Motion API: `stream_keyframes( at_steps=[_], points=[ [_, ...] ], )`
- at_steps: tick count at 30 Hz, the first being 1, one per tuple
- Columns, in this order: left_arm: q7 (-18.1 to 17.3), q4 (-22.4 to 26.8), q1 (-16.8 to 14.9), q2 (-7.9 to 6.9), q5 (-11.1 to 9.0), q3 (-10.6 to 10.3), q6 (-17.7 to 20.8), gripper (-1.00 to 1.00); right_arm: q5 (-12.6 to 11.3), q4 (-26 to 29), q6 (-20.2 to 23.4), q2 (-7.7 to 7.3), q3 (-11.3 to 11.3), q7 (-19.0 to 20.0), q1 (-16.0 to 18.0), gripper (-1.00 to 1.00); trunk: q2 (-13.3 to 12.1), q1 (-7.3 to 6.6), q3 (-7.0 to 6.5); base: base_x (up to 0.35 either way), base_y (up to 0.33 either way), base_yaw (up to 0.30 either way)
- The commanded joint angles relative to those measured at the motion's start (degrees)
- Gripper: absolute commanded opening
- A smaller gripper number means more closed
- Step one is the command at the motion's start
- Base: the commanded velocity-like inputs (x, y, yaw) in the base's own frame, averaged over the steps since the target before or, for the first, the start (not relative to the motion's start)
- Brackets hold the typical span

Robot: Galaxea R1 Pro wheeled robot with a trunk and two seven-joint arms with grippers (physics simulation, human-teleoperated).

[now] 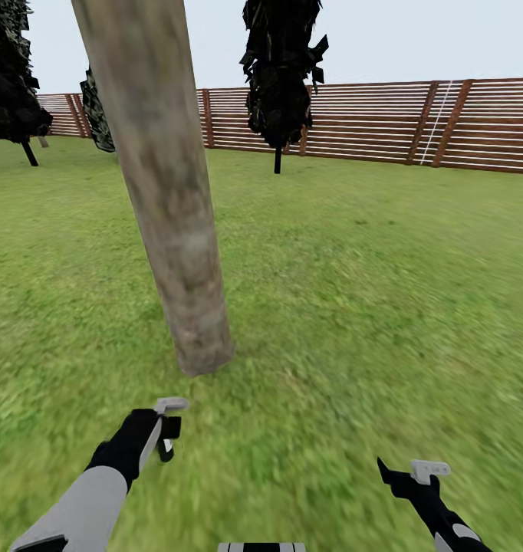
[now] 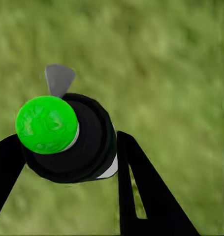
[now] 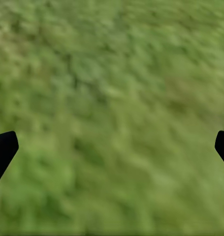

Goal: In the garden, pick up the pesticide atomizer on the floor and spray pesticide onto both trees until each tree trunk is fully covered.

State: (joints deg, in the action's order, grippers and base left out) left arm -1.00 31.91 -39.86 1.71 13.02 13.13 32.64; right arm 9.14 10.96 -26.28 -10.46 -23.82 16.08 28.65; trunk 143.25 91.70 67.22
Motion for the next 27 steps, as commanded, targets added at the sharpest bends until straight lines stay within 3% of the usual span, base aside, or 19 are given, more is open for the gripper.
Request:
stream_keyframes(
  at_steps=[1, 3, 9, 11, 12, 13, 17, 19, 22, 27],
  points=[
    [0.1, 0.7, 0.0, 0.76, 0.4, 0.0, 0.0, -1.0, 0.0, 0.0, 0.0, 0.0, 0.0, 0.0, 0.0, 1.0, 0.0, 0.0, 0.0, 0.0, 0.0, 0.0],
    [0.1, 2.8, 0.0, 2.42, 0.5, 0.0, 0.1, -1.0, 0.0, 0.0, 0.0, 0.05, 0.0, 0.0, 0.0, 1.0, 0.0, 0.0, 0.0, 0.0, 0.0, 0.0],
    [0.0, 5.9, 0.0, 1.77, 0.6, -0.1, 0.6, -1.0, 0.0, 0.0, 0.0, 0.09, 0.0, 0.0, 0.0, 1.0, 0.0, 0.0, 0.0, 0.0, 0.0, 0.0],
    [0.0, 6.6, 0.0, 0.96, 0.7, 0.2, 0.8, -1.0, 0.0, 0.0, 0.0, 0.09, 0.0, 0.0, 0.0, 1.0, 0.0, 0.0, 0.0, 0.0, 0.0, 0.0],
    [0.0, 7.0, 0.1, -1.35, 0.4, 0.4, 0.9, -1.0, 0.0, 0.0, 0.0, 0.09, 0.0, 0.0, 0.0, 1.0, 0.0, 0.0, 0.0, 0.0, 0.0, 0.0],
    [0.0, 7.1, 0.0, -2.13, 0.4, 0.4, 1.0, -1.0, 0.0, 0.0, 0.0, 0.09, 0.0, 0.0, 0.0, 1.0, 0.0, 0.0, 0.0, 0.0, 0.0, 0.0],
    [-0.1, 7.2, 0.0, -4.01, 0.3, 0.2, 1.0, -1.0, 0.0, 0.0, 0.0, 0.09, 0.0, 0.0, 0.0, 1.0, 0.0, 0.0, 0.0, 0.0, 0.0, 0.0],
    [-0.1, 7.1, 0.4, -3.54, 0.5, -0.3, 1.0, -1.0, 0.1, 0.0, 0.0, 0.09, 0.0, 0.0, 0.0, 1.0, 0.0, 0.0, 0.0, 0.0, 0.0, 0.0],
    [-0.2, 7.1, 0.4, -0.99, 0.4, -5.7, 1.1, -1.0, 0.1, 0.0, 0.0, 0.11, 0.0, 0.0, 0.0, 1.0, 0.0, 0.0, 0.0, 0.0, 0.0, 0.0],
    [-0.2, 7.0, 0.4, -0.9, 0.3, -6.5, 1.3, -1.0, 0.1, 0.0, 0.0, 0.1, 0.1, 0.0, 0.0, 1.0, 0.0, 0.0, 0.0, 0.0, 0.0, 0.0]
  ],
)
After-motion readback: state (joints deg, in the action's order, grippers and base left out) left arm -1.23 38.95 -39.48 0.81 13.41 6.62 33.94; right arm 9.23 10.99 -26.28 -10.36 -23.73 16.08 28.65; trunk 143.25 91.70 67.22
